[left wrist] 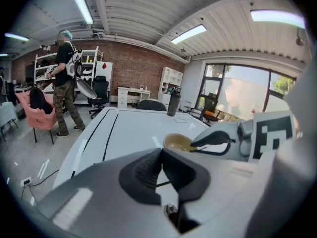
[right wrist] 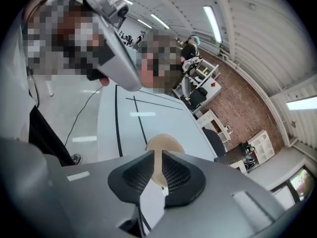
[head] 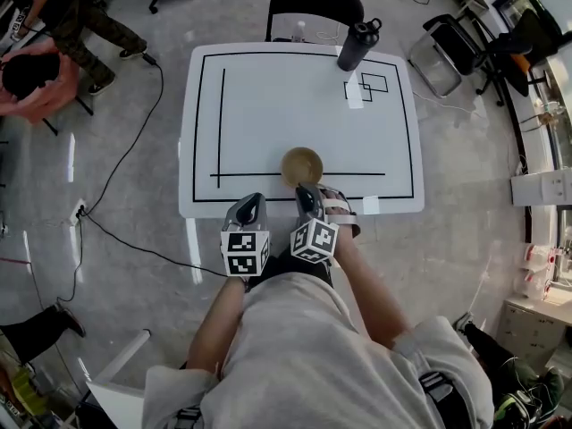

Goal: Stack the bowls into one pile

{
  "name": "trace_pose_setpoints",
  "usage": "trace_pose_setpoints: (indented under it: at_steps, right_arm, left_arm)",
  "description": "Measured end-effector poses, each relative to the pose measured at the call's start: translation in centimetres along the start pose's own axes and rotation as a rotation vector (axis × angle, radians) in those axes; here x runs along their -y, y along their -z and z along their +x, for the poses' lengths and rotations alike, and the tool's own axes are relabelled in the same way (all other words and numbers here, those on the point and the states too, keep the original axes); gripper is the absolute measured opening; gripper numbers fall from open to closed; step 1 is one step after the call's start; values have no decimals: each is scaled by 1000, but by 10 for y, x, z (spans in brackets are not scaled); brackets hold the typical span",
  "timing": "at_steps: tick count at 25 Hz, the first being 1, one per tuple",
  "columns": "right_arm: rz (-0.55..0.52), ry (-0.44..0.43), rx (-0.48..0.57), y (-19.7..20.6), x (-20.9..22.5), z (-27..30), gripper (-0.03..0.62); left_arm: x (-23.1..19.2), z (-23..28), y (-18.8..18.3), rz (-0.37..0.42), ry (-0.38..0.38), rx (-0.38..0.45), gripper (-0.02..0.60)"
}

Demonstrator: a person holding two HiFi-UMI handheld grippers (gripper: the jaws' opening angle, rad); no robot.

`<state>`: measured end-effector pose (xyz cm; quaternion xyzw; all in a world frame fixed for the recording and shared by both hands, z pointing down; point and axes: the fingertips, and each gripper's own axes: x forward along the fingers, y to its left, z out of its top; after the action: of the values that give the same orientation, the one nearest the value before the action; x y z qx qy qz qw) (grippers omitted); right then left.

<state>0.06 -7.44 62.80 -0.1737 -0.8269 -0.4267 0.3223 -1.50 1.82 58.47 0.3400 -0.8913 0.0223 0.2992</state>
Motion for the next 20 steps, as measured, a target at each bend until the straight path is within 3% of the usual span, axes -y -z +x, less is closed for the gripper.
trace_pose_setpoints:
  at_steps: [3, 6, 12, 20]
  right_arm:
    - [65, 69, 64, -11, 11, -13, 5]
    - [167, 107, 115, -19, 20, -26, 0]
    - [507, 123, 257, -35, 39, -63, 0]
    - [691, 245, 338, -28, 64, -117, -1]
  left_arm:
    - [-1, -5, -1, -5, 2, 8, 3]
    - [-3, -13, -7, -2, -5, 31, 2]
    - [3, -40, -31, 47, -16, 132, 3]
    - [28, -61, -53, 89, 21, 207, 2]
